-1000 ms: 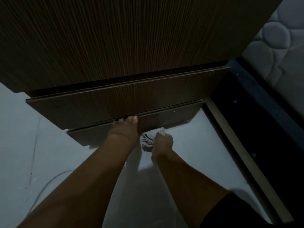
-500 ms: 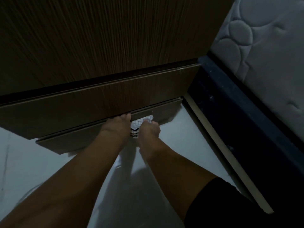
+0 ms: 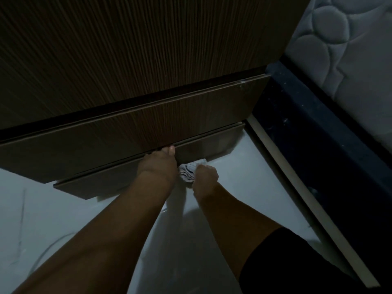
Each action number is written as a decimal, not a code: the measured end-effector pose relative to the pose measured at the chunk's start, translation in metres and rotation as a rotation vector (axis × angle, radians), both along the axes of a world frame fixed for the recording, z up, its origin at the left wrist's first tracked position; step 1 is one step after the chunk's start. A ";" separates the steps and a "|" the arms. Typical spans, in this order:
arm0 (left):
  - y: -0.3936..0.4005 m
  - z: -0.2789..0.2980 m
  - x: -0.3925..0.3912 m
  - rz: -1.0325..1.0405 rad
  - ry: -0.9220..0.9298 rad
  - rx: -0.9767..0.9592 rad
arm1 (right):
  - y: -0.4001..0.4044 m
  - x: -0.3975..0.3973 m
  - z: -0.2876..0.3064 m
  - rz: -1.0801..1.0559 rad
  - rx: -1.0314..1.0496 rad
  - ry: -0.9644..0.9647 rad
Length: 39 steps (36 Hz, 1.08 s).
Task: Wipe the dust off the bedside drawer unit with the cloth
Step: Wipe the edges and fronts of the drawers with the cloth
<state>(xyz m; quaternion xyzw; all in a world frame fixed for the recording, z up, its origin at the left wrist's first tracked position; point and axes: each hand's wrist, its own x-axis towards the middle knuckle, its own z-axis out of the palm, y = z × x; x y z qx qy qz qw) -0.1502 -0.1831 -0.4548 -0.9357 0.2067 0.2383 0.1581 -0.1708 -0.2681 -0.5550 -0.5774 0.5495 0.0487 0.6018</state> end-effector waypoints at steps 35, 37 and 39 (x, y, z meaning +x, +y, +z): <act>-0.037 -0.006 0.009 -0.151 -0.017 0.088 | -0.037 0.014 -0.023 -0.137 0.033 0.021; -0.041 -0.004 0.003 -0.162 -0.024 0.115 | -0.036 0.012 -0.025 -0.118 0.034 -0.033; -0.041 -0.001 -0.002 -0.179 -0.042 0.129 | -0.034 0.008 -0.022 -0.202 -0.034 -0.038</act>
